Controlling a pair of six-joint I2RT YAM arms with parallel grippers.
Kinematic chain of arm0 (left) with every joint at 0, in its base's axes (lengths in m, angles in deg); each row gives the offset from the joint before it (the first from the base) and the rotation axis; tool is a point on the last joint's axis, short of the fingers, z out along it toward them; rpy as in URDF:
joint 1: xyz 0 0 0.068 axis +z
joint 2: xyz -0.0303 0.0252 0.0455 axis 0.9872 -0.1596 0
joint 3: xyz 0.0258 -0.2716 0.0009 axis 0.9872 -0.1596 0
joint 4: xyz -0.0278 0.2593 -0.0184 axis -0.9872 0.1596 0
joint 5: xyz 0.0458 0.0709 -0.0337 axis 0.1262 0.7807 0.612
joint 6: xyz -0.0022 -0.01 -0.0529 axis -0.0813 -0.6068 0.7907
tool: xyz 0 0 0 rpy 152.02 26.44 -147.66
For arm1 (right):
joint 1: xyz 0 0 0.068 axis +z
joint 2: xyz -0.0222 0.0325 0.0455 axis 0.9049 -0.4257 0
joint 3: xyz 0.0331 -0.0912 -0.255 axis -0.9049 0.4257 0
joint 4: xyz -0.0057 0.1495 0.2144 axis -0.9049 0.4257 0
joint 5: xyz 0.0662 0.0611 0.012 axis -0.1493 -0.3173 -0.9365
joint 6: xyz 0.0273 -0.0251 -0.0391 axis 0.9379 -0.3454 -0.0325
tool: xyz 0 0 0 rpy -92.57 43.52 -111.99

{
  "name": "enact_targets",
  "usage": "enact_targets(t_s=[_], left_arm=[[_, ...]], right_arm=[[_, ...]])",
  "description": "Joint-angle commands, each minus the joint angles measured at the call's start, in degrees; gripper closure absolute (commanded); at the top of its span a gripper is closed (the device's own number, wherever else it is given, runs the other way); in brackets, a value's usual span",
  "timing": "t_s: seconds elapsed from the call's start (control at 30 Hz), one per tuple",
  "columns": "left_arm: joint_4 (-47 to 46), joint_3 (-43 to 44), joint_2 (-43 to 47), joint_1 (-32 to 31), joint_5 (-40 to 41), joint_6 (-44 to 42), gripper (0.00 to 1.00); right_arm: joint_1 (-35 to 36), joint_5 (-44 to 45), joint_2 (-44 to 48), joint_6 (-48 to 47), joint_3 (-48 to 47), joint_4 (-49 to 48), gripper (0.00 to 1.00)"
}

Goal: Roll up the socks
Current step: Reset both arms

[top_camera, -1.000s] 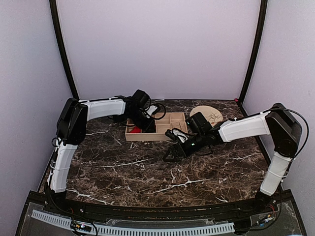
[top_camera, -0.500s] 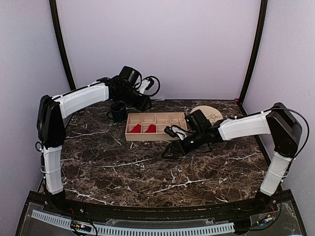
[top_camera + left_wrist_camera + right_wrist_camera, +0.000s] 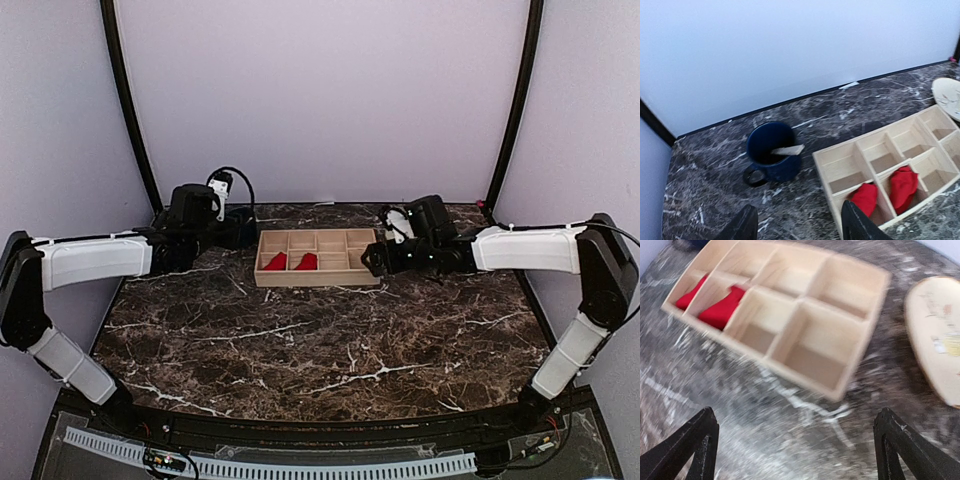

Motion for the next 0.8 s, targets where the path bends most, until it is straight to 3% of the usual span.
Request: enact_targets(t_s=[0.0,0.3,0.77], left_arm=[[-10.8,-6.0,3.5,3.0,10.2,3.6,0.4],[-22.2,-18.8,8.9,7.8,10.1,2.6,0.38],[-24.6,-23.1,8.6,9.6,5.6,3.5,0.38]], right_arm=[[-3.8,25.5,4.4,3.0,0.6,-4.9,0.0],[-7.4,32.5,9.9,-0.3,4.5,-7.3,0.0],[-7.7,36.4,12.9,0.4,7.9,-8.3,0.0]])
